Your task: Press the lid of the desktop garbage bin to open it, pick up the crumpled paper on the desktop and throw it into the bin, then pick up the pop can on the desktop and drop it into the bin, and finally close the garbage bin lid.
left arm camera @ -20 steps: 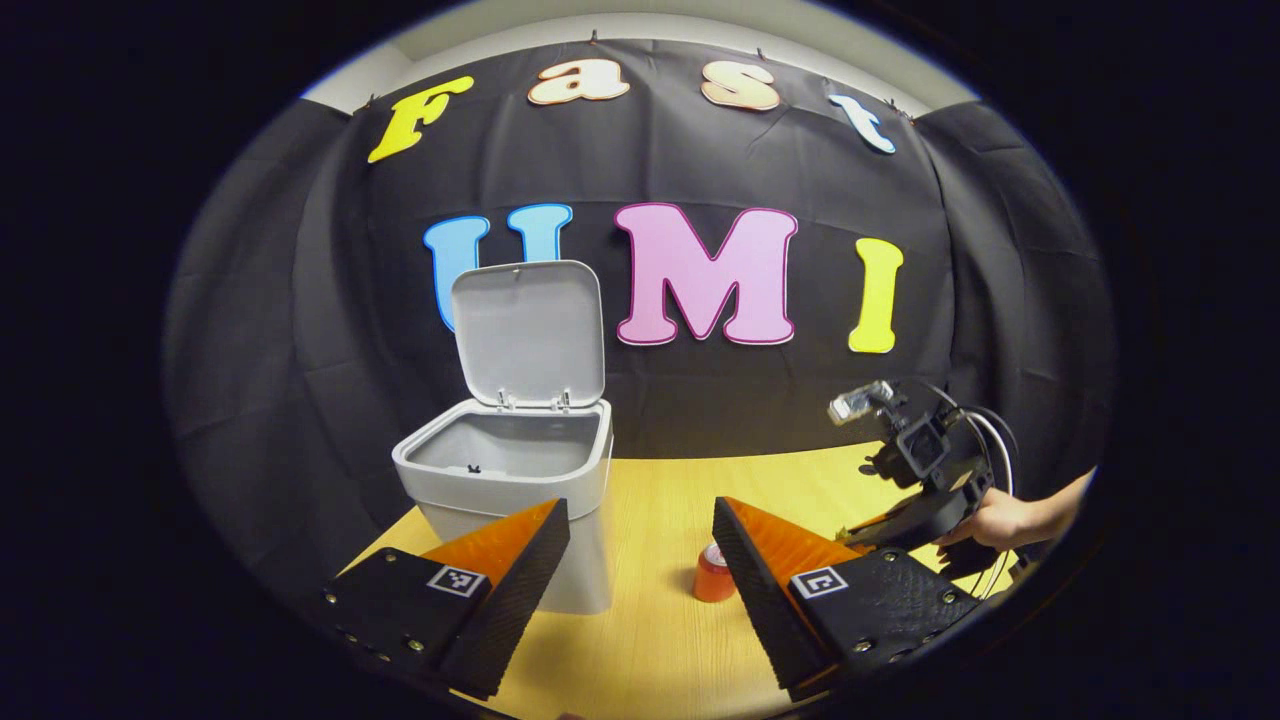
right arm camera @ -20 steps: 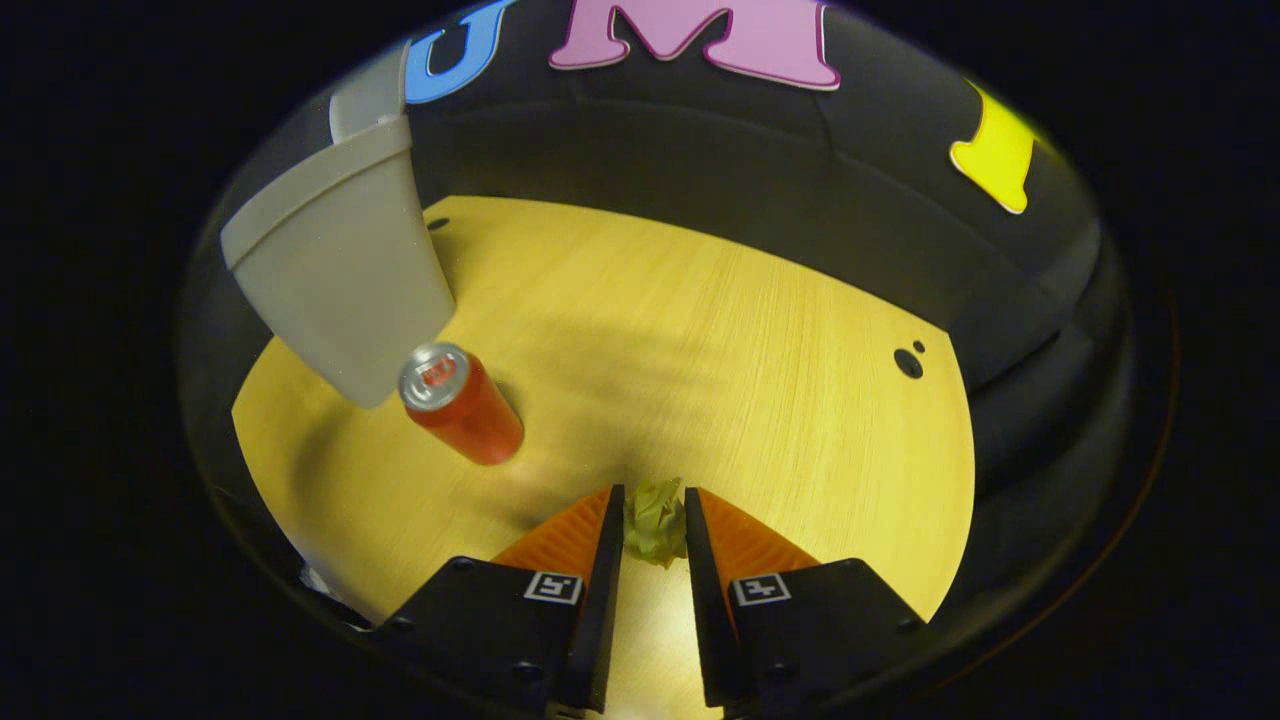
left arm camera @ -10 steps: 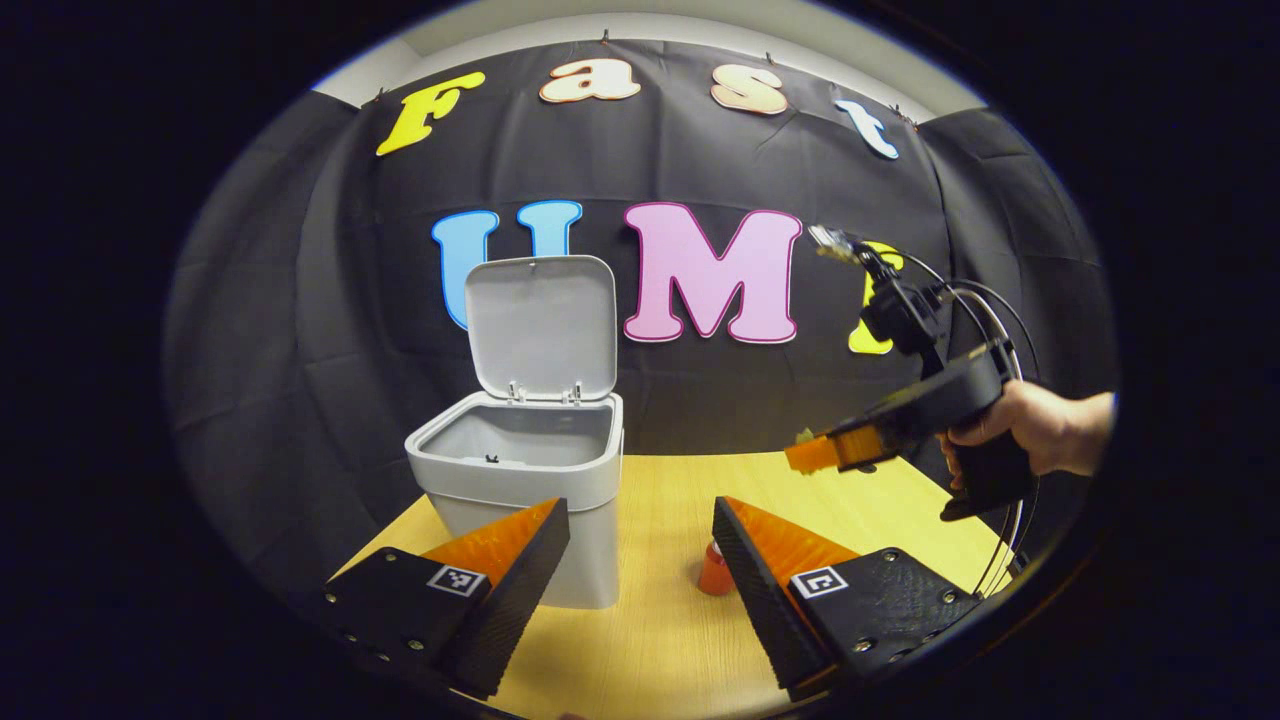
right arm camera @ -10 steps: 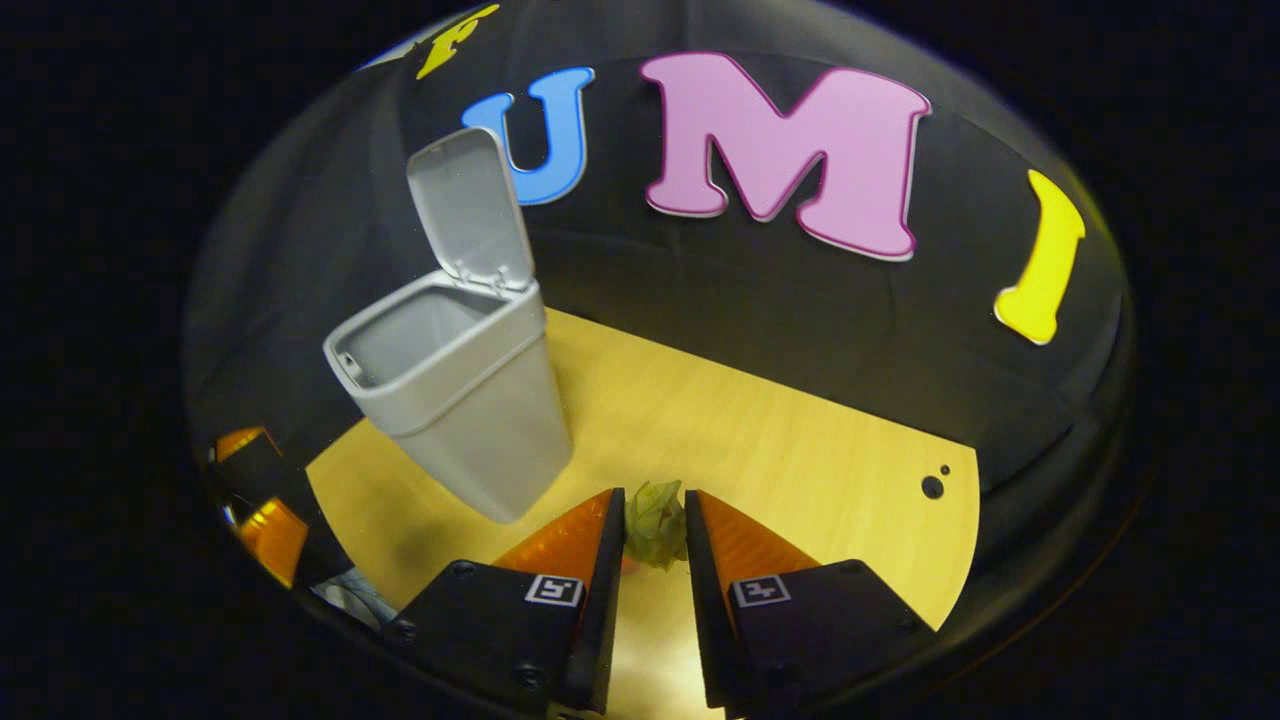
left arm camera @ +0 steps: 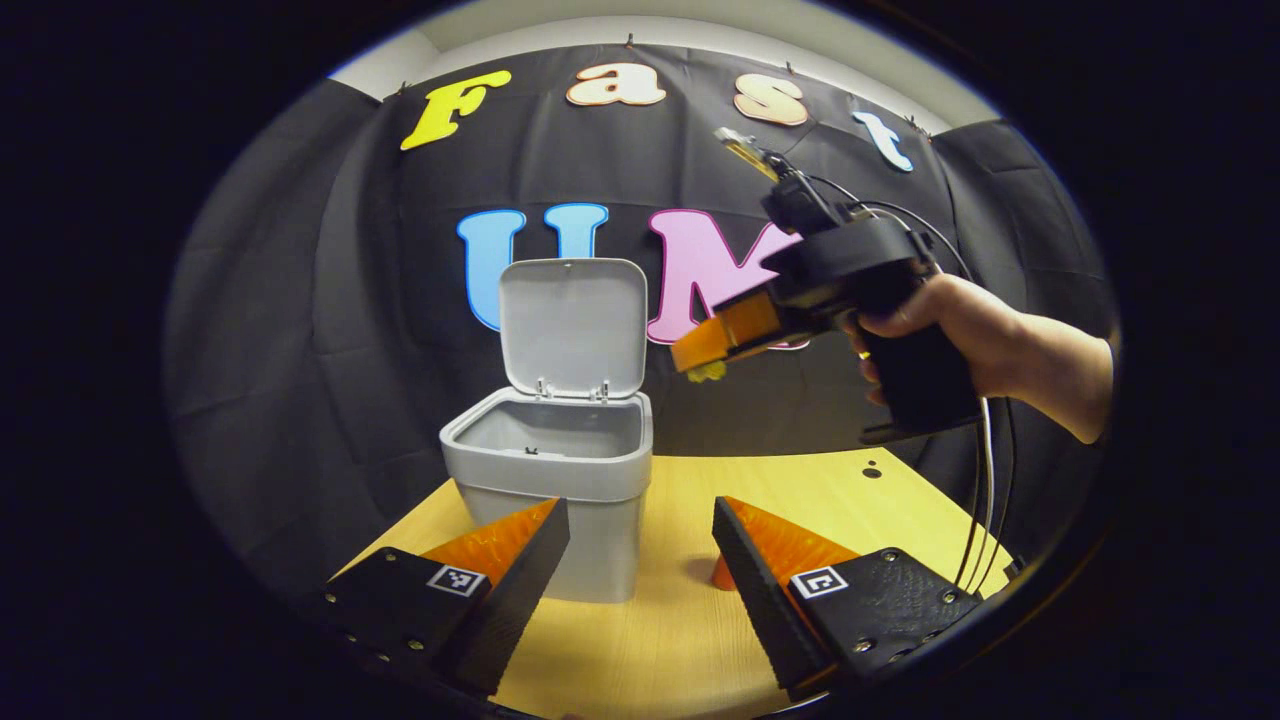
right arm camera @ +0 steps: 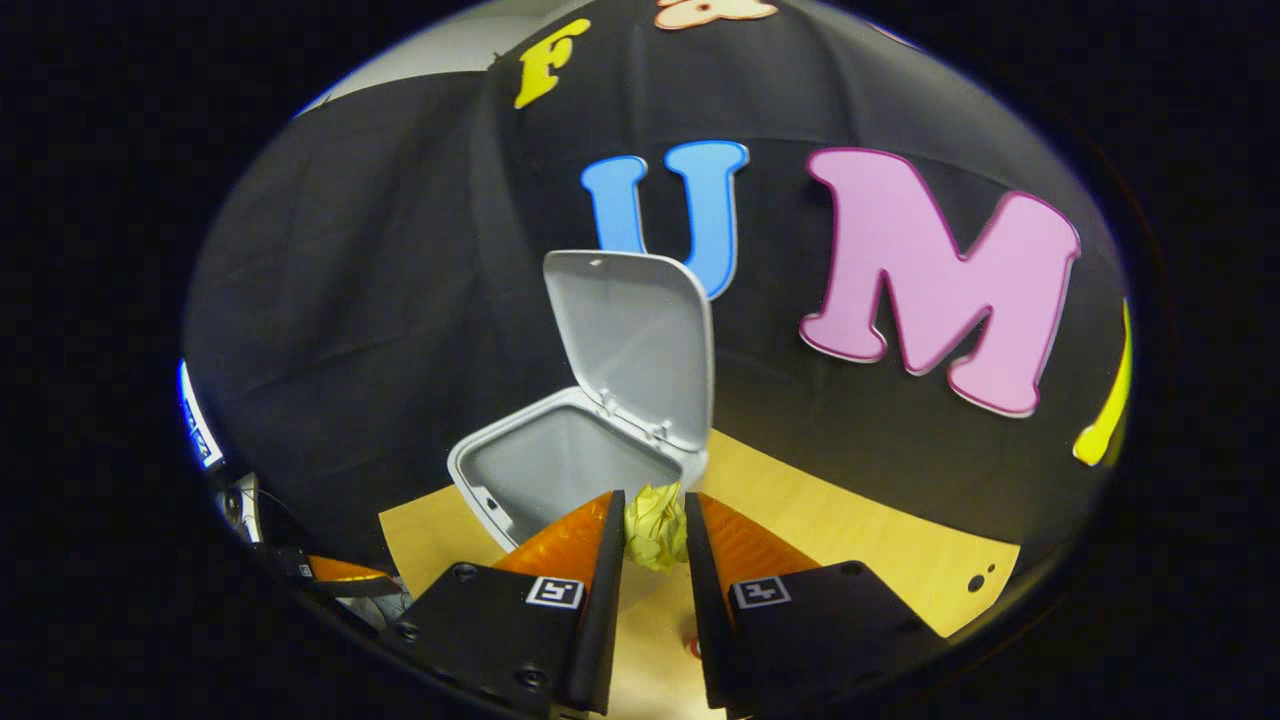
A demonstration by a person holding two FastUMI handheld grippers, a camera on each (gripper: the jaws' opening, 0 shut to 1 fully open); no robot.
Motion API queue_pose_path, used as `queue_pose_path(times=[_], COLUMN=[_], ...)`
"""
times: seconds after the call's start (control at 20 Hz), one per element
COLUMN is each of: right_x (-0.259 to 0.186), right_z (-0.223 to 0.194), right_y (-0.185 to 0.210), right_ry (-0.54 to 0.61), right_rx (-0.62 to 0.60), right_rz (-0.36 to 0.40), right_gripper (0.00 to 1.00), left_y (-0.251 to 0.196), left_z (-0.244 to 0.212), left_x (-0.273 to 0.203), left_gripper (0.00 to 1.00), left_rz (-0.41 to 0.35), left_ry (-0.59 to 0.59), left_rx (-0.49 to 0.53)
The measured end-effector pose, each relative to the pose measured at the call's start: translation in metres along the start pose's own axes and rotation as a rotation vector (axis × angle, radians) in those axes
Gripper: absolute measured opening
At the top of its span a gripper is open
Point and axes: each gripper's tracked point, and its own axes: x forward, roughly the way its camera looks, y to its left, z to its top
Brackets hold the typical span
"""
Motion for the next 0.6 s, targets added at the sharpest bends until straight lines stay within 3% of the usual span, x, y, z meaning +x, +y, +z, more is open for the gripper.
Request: queue_pose_path(times=[0.15, 0.35, 0.4, 0.45, 0.5, 0.55, 0.6], right_x=[0.029, 0.051, 0.054, 0.056, 0.058, 0.058, 0.061], right_z=[0.001, -0.003, -0.004, -0.005, -0.006, -0.009, -0.011], right_y=[0.031, 0.044, 0.047, 0.049, 0.05, 0.051, 0.05], right_ry=[0.026, 0.035, 0.034, 0.033, 0.033, 0.039, 0.044], right_rx=[-0.012, -0.027, -0.039, -0.055, -0.069, -0.079, -0.088], right_rz=[0.057, 0.069, 0.074, 0.077, 0.079, 0.077, 0.072], right_gripper=[0.39, 0.43, 0.34, 0.4, 0.59, 0.6, 0.69], left_y=[0.012, 0.025, 0.027, 0.03, 0.033, 0.034, 0.035], left_z=[-0.001, -0.001, -0.002, -0.003, -0.004, -0.006, -0.006], left_x=[-0.008, -0.015, -0.016, -0.017, -0.017, -0.018, -0.018], left_gripper=[0.95, 0.95, 0.95, 0.95, 0.95, 0.95, 0.95], left_rz=[0.023, 0.053, 0.059, 0.066, 0.072, 0.074, 0.077], left_ry=[0.0, -0.002, -0.001, 0.003, 0.008, 0.011, 0.013], left_rx=[-0.009, -0.01, -0.01, -0.012, -0.017, -0.023, -0.027])
